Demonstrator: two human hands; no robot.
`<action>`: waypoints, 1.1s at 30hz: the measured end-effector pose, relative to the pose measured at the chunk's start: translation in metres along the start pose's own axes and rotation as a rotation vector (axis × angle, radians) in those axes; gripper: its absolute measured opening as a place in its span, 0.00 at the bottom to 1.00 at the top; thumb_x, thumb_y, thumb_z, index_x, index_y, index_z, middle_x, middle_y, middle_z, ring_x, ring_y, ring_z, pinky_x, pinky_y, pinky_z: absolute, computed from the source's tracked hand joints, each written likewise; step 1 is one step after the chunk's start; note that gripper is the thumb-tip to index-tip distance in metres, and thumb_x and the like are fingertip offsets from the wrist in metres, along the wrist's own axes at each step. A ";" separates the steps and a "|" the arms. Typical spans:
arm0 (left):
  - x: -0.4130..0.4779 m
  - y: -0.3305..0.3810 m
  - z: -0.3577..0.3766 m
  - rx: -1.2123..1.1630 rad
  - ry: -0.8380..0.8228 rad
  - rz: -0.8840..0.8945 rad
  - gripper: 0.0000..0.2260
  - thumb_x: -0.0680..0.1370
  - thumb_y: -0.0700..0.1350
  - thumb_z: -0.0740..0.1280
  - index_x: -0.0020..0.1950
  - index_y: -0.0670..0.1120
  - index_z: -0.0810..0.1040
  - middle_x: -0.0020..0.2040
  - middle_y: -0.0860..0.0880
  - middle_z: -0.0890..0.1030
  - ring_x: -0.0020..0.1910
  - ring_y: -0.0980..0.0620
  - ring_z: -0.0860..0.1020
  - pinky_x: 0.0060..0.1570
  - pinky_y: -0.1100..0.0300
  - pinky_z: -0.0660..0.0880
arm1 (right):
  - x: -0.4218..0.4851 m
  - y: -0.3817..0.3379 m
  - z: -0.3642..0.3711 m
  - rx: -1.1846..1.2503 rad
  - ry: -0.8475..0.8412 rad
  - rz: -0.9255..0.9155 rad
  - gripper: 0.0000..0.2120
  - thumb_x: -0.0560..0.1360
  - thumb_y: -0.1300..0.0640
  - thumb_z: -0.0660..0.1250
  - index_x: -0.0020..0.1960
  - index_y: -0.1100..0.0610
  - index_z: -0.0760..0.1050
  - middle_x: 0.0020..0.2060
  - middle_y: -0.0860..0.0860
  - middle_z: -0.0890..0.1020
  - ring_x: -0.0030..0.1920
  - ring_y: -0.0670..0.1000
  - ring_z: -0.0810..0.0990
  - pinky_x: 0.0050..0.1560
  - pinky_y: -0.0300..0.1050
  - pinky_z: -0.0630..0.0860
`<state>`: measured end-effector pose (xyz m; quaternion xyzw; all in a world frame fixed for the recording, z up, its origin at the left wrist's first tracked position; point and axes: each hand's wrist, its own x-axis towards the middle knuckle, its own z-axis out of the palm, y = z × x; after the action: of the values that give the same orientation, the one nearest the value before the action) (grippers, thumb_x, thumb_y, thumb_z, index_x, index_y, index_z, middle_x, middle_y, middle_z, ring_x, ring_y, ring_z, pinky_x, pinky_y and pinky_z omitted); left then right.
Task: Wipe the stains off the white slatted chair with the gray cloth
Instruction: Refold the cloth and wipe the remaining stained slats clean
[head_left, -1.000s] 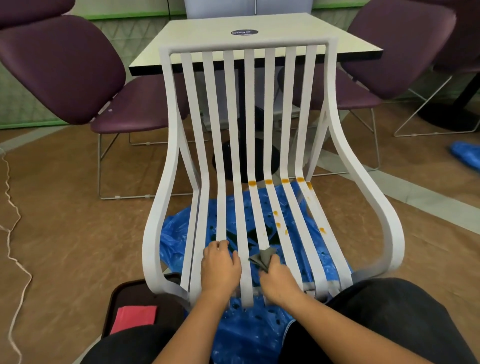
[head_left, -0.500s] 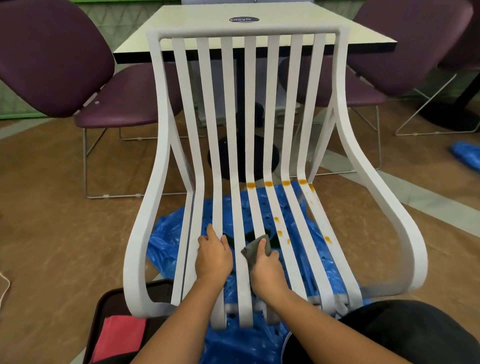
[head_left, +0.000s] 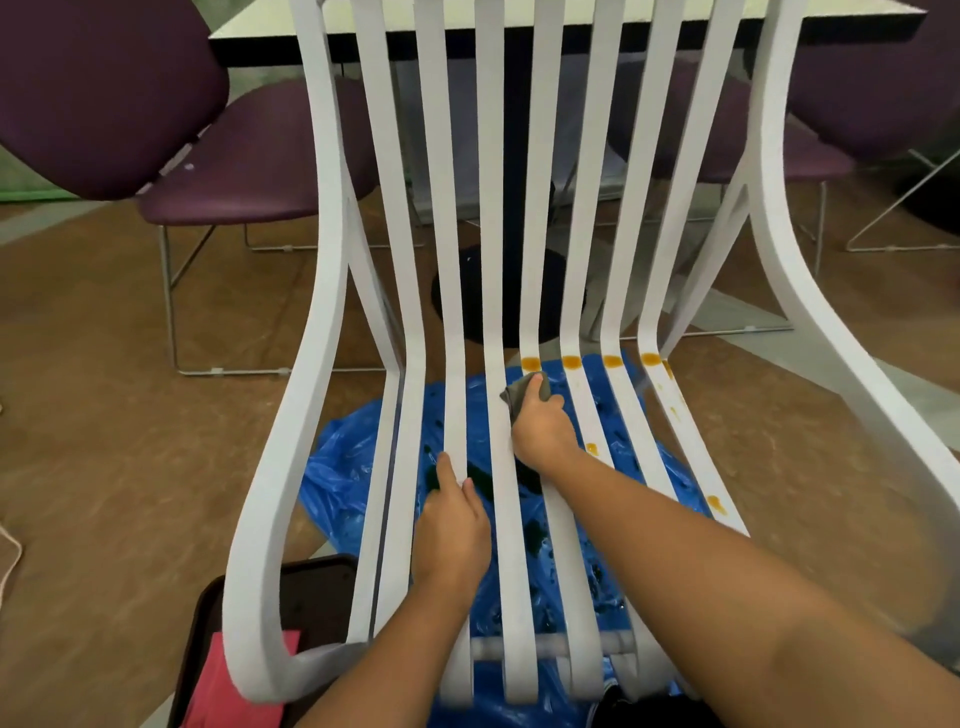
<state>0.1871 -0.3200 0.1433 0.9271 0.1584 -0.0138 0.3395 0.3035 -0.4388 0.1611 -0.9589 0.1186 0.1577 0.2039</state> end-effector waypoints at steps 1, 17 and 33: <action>0.001 0.000 0.000 -0.002 -0.002 -0.002 0.22 0.86 0.50 0.52 0.80 0.49 0.55 0.44 0.49 0.79 0.40 0.52 0.76 0.41 0.54 0.76 | 0.011 -0.002 -0.002 -0.005 0.000 0.000 0.40 0.81 0.58 0.62 0.81 0.57 0.37 0.72 0.68 0.60 0.61 0.64 0.76 0.60 0.56 0.77; 0.002 0.001 -0.001 -0.004 0.004 -0.029 0.22 0.86 0.51 0.51 0.80 0.51 0.53 0.40 0.52 0.78 0.34 0.58 0.74 0.33 0.61 0.69 | 0.037 0.000 0.011 -0.007 0.097 0.011 0.34 0.81 0.61 0.61 0.81 0.51 0.49 0.68 0.65 0.67 0.55 0.61 0.79 0.54 0.54 0.80; 0.003 0.000 0.003 -0.010 -0.005 -0.036 0.21 0.86 0.51 0.51 0.79 0.52 0.53 0.36 0.52 0.78 0.32 0.57 0.76 0.27 0.63 0.65 | 0.083 -0.016 -0.005 0.031 0.064 -0.018 0.33 0.78 0.65 0.61 0.76 0.52 0.48 0.52 0.62 0.75 0.43 0.58 0.77 0.34 0.50 0.73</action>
<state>0.1898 -0.3216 0.1405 0.9223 0.1744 -0.0214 0.3442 0.3860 -0.4406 0.1424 -0.9612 0.1191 0.1232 0.2163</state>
